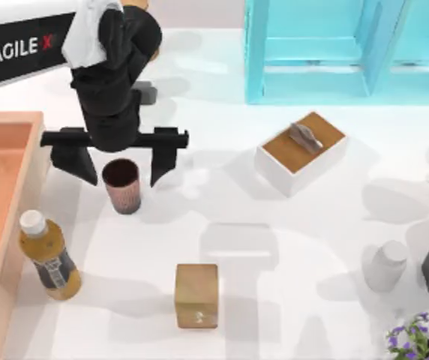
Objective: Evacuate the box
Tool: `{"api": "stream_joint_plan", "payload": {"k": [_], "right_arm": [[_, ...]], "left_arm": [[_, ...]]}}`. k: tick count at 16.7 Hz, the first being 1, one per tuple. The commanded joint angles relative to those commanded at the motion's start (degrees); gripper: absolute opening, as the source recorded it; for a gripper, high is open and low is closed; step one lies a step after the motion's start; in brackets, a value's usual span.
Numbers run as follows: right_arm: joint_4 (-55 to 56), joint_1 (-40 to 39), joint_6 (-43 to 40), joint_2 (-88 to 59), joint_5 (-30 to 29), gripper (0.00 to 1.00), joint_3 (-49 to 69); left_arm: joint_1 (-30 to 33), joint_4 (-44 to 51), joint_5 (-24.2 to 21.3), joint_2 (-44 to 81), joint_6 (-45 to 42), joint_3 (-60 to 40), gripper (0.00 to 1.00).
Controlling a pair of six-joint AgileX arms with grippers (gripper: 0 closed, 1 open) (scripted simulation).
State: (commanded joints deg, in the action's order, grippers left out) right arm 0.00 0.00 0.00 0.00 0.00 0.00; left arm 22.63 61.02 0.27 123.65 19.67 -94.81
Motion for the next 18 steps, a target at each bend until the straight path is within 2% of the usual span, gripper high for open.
{"api": "stream_joint_plan", "payload": {"k": [10, 18], "right_arm": [[0.00, 0.00, 0.00, 0.00, 0.00, 1.00, 0.00], [0.00, 0.00, 0.00, 0.00, 0.00, 1.00, 0.00]], "left_arm": [[0.20, 0.87, -0.07, 0.13, -0.04, -0.94, 1.00], [0.11, 19.42, 0.13, -0.77, 0.39, -17.49, 1.00]]}}
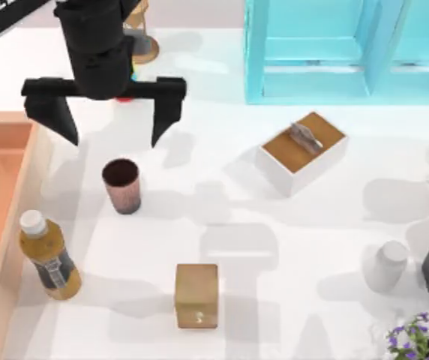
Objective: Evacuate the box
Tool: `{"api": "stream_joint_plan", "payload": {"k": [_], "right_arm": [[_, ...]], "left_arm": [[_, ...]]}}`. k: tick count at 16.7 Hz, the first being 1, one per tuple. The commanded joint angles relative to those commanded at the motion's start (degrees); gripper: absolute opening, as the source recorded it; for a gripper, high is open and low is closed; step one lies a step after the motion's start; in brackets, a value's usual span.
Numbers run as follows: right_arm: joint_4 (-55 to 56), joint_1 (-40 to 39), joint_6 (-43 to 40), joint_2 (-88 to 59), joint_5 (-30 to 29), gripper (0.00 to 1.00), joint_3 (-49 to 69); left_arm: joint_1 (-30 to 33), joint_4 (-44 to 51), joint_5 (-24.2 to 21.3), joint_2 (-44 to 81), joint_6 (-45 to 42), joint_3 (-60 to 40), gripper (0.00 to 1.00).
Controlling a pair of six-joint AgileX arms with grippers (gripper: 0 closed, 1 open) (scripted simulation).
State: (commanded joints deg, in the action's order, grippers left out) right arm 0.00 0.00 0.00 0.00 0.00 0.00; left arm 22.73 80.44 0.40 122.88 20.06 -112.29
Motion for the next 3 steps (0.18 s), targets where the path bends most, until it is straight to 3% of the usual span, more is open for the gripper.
{"api": "stream_joint_plan", "payload": {"k": [3], "right_arm": [[0.00, 0.00, 0.00, 0.00, 0.00, 1.00, 0.00]], "left_arm": [[0.02, 2.38, -0.12, -1.05, -0.20, -2.49, 1.00]]}}
